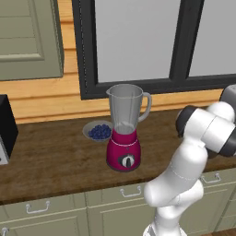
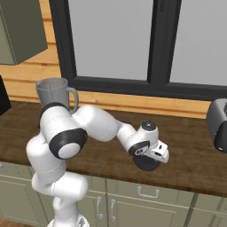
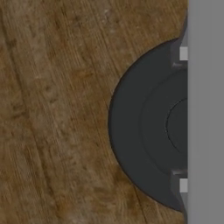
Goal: Close the lid blender by securely placing the lid on top.
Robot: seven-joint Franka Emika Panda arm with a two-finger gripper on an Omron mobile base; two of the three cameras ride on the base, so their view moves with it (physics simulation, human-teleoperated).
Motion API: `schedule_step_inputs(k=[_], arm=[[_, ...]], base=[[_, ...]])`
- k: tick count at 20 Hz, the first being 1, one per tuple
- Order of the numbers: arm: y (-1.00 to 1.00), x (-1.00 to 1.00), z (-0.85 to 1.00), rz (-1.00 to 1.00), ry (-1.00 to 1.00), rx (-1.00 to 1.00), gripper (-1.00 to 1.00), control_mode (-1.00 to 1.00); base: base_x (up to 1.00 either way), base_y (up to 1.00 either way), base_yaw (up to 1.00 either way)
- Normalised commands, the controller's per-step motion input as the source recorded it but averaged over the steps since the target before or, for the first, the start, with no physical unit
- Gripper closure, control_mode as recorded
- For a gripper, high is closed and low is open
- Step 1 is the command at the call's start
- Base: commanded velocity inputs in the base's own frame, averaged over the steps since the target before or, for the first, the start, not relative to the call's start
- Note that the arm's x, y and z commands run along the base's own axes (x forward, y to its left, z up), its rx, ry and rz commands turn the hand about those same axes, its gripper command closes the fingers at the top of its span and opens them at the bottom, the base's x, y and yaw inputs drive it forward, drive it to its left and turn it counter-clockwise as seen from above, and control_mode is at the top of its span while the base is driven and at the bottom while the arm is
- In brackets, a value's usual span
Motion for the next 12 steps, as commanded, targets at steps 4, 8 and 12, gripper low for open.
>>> schedule_step_inputs(k=[4,8,12], arm=[[0.03,0.00,-0.29,0.00,0.00,0.00,1.00,-1.00],[0.16,0.00,-0.32,0.00,0.03,0.00,1.00,-1.00],[0.16,-0.18,-0.39,-0.01,0.07,-0.01,1.00,-1.00]], base=[[0.00,0.00,0.00],[0.00,0.00,0.00],[0.00,0.00,0.00]])
